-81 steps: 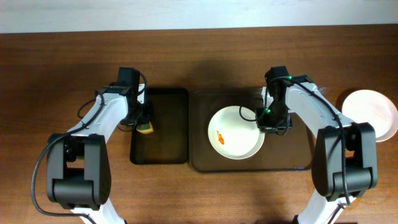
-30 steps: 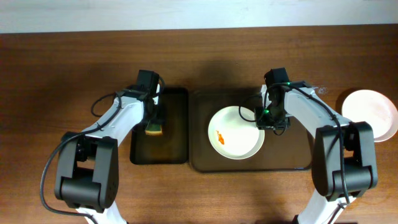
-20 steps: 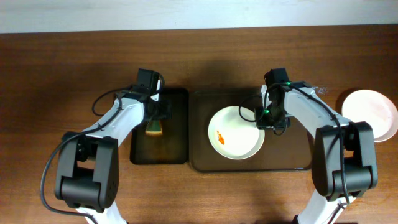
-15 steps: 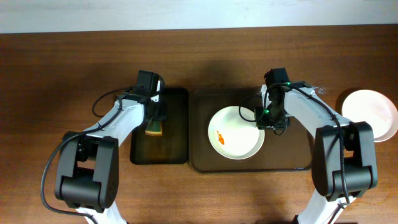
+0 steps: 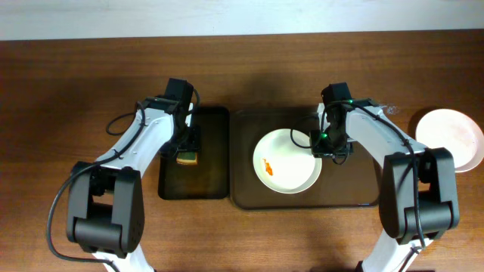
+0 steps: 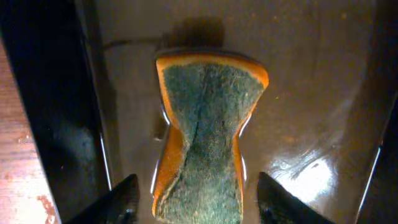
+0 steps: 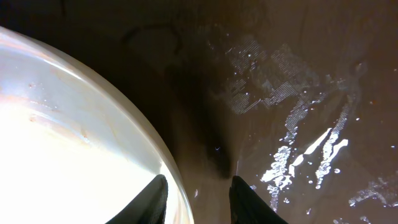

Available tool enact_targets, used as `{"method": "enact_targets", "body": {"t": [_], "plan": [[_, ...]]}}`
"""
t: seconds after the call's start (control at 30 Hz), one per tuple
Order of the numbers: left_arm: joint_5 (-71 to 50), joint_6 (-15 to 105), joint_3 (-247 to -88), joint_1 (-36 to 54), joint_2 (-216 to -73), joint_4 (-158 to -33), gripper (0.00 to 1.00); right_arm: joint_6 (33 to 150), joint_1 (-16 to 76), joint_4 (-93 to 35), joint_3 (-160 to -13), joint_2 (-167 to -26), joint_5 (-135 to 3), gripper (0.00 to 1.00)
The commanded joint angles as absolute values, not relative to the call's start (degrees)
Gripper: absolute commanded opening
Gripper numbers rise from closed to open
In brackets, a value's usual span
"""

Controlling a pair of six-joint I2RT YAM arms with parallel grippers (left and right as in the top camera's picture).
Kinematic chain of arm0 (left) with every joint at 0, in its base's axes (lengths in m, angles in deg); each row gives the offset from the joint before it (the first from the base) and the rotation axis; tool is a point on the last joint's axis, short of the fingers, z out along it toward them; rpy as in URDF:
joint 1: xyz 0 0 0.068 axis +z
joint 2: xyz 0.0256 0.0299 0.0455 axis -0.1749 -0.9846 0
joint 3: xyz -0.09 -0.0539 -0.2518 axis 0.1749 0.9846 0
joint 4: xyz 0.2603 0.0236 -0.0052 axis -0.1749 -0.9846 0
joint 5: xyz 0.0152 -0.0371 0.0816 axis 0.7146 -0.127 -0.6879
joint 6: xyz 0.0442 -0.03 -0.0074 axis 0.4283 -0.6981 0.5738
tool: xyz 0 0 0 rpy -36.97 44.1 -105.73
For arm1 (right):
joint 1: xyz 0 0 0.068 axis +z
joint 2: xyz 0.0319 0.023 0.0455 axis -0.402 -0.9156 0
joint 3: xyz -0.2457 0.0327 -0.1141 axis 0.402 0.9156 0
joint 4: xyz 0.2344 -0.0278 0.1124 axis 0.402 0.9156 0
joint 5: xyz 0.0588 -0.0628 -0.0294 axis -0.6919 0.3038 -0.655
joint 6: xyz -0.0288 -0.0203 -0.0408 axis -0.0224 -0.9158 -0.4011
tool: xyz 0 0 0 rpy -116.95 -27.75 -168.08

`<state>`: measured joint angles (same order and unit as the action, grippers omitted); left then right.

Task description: Clean dirty plates on tray and stack at the side

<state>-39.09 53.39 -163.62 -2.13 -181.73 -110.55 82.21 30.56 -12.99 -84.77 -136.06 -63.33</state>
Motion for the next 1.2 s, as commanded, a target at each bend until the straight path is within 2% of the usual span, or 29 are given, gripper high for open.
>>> {"method": "enact_targets", "body": {"t": [0.0,0.03,0.17,0.2,0.23,0.27,0.3,0.33,0.37,0.43,0.5,0.57,0.67,0.73,0.83,0.9,1.03,1.07,1.1,1.17], "plan": [[-39.0,53.7,-161.3,-2.3,-182.3,-110.1,0.53,82.4,30.7,-13.0,-84.5,-135.5,-62.8,0.35],[-39.1,53.6,-160.6,-2.3,-182.4,-109.9,0.48,82.4,30.7,-13.0,-84.5,-135.5,-62.8,0.34],[-39.0,53.6,-157.9,-2.3,-182.4,-107.3,0.37,82.4,30.7,-13.0,-84.5,-135.5,-62.8,0.34],[-39.0,53.7,-157.7,-2.3,-182.4,-107.2,0.3,82.4,30.7,-13.0,-84.5,-135.5,-62.8,0.34],[-39.0,53.6,-157.7,-2.3,-182.4,-107.1,0.1,82.4,30.7,-13.0,-84.5,-135.5,-62.8,0.35],[-39.1,53.7,-157.8,-2.3,-182.3,-106.9,0.02,82.4,30.7,-13.0,-84.5,-135.5,-62.8,0.35],[-39.1,53.7,-157.9,-2.2,-182.3,-106.9,0.26,82.4,30.7,-13.0,-84.5,-135.5,-62.8,0.35],[-39.1,53.7,-158.0,-2.2,-182.3,-106.9,0.72,82.4,30.7,-13.0,-84.5,-135.5,-62.8,0.35],[-39.1,53.7,-158.5,-2.2,-182.3,-107.0,0.87,82.4,30.7,-13.1,-84.5,-135.5,-62.8,0.35],[-39.1,53.7,-159.9,-2.2,-182.3,-106.9,0.88,82.4,30.7,-13.6,-84.5,-135.5,-62.8,0.35],[-39.1,53.7,-160.8,-2.2,-182.3,-105.7,0.84,82.4,30.7,-14.4,-84.5,-135.5,-62.8,0.35],[-39.0,53.6,-160.8,-2.3,-182.4,-103.3,0.72,82.4,30.7,-14.9,-84.5,-135.5,-62.8,0.35],[-39.0,53.6,-160.6,-2.4,-182.4,-102.0,0.63,82.4,30.7,-15.0,-84.5,-135.5,-62.8,0.35],[-39.1,53.6,-159.7,-2.8,-182.5,-101.0,0.59,82.4,30.7,-15.1,-84.5,-135.5,-62.6,0.35],[-39.1,53.6,-157.0,-3.4,-182.5,-98.5,0.58,82.4,30.7,-15.1,-84.5,-135.5,-62.6,0.35],[-39.3,53.6,-155.5,-3.4,-182.5,-97.2,0.26,82.4,30.7,-15.1,-84.5,-135.5,-62.6,0.35],[-39.1,53.7,-155.2,-3.4,-182.5,-96.2,0.0,82.4,30.7,-15.1,-84.5,-135.5,-62.6,0.35],[-38.8,53.7,-156.0,-3.4,-182.5,-97.5,0.0,82.4,30.7,-15.2,-84.6,-135.5,-62.8,0.35],[-38.8,53.7,-157.3,-3.4,-182.4,-99.8,0.0,82.0,30.6,-14.7,-85.0,-135.5,-64.0,0.46],[-38.9,54.1,-160.6,-3.4,-181.6,-104.0,0.0,80.2,29.7,-12.1,-87.5,-135.5,-68.5,0.55]]}}
